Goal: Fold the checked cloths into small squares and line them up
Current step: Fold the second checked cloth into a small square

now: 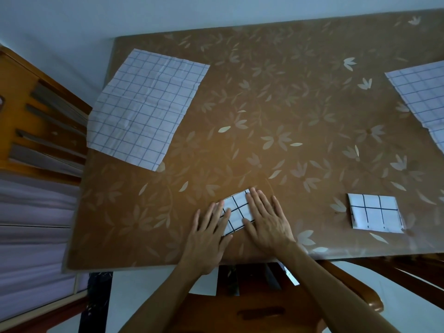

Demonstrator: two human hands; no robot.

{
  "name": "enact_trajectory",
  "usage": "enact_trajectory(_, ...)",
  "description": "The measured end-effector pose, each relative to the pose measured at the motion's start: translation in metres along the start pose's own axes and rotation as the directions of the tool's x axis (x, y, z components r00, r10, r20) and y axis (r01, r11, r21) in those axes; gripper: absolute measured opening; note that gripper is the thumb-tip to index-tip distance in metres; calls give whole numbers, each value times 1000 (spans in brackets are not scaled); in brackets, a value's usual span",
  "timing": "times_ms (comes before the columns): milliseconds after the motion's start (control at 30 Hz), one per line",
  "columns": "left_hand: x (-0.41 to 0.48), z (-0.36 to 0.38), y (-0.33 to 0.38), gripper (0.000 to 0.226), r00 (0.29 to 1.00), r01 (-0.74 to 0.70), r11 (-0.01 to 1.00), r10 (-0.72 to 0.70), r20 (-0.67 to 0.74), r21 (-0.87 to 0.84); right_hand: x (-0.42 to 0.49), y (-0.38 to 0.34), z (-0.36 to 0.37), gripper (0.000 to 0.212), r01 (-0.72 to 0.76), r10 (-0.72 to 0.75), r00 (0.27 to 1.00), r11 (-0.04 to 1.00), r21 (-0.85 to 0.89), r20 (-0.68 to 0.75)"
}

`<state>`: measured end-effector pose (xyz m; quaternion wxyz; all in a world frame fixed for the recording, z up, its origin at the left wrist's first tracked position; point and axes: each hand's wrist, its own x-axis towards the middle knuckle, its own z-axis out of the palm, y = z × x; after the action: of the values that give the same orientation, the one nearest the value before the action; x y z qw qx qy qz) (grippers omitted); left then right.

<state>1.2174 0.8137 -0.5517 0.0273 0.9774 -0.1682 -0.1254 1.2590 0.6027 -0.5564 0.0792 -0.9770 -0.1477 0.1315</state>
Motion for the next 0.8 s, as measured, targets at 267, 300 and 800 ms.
enact_trajectory(267, 11, 1, 0, 57, 999, 30, 999, -31, -42, -15, -10, -19, -4, 72, -209, 210, 976, 978, 22, -54)
enact_trajectory(300, 17, 1, 0, 57, 999, 9, 1000, -10, -40, -23, -14, -21, -3, 71, -243, 245, 967, 969, 40, -68)
enact_trajectory(800, 8, -13, 5, 24, 965, 6, 981, -56, -254, -194, 0, -6, -8, 58, 99, -89, 991, 990, 97, -95)
